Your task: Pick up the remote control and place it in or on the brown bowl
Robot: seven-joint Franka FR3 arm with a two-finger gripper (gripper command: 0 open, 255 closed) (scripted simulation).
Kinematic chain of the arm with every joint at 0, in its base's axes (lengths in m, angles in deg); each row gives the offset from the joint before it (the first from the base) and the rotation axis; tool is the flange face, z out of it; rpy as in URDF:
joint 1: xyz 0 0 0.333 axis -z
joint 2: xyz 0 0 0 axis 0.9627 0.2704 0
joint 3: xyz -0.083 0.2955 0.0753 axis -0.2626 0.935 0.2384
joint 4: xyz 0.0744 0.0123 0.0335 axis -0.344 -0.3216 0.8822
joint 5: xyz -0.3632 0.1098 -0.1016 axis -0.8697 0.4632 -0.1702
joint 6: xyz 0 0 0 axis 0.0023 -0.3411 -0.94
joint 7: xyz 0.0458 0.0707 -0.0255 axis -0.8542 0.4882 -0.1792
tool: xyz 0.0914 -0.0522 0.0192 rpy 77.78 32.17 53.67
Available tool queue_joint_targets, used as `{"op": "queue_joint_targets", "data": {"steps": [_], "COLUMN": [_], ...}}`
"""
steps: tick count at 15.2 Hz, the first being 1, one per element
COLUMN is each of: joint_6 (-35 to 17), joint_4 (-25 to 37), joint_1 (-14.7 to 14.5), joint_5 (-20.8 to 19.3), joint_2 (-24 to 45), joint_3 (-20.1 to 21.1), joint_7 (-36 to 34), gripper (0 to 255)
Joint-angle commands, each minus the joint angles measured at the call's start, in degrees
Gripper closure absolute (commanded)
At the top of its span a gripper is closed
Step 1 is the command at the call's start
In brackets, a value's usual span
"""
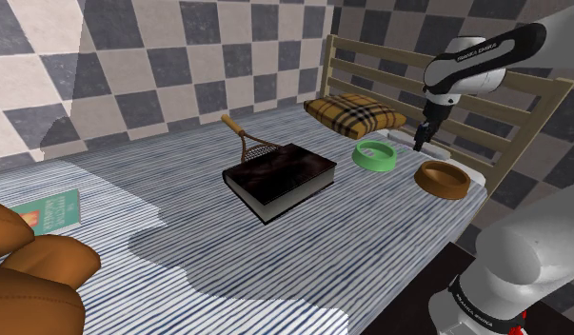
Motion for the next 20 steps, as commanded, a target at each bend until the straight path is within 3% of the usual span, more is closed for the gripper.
{"op": "queue_joint_targets", "data": {"steps": [1,8,20], "joint_6": [0.1,1.3,-9.6], "joint_4": [-2.6,-7.3,-12.7], "joint_1": [1.6,7.5,7.0], "joint_5": [-1.5,-6.6,-6.3], "joint_2": [-2.9,-9.8,-4.1], "joint_3": [-1.5,-7.3,-9.6], "joint_7": [2.1,10.1,10.9], "gripper": [255,255,255]}}
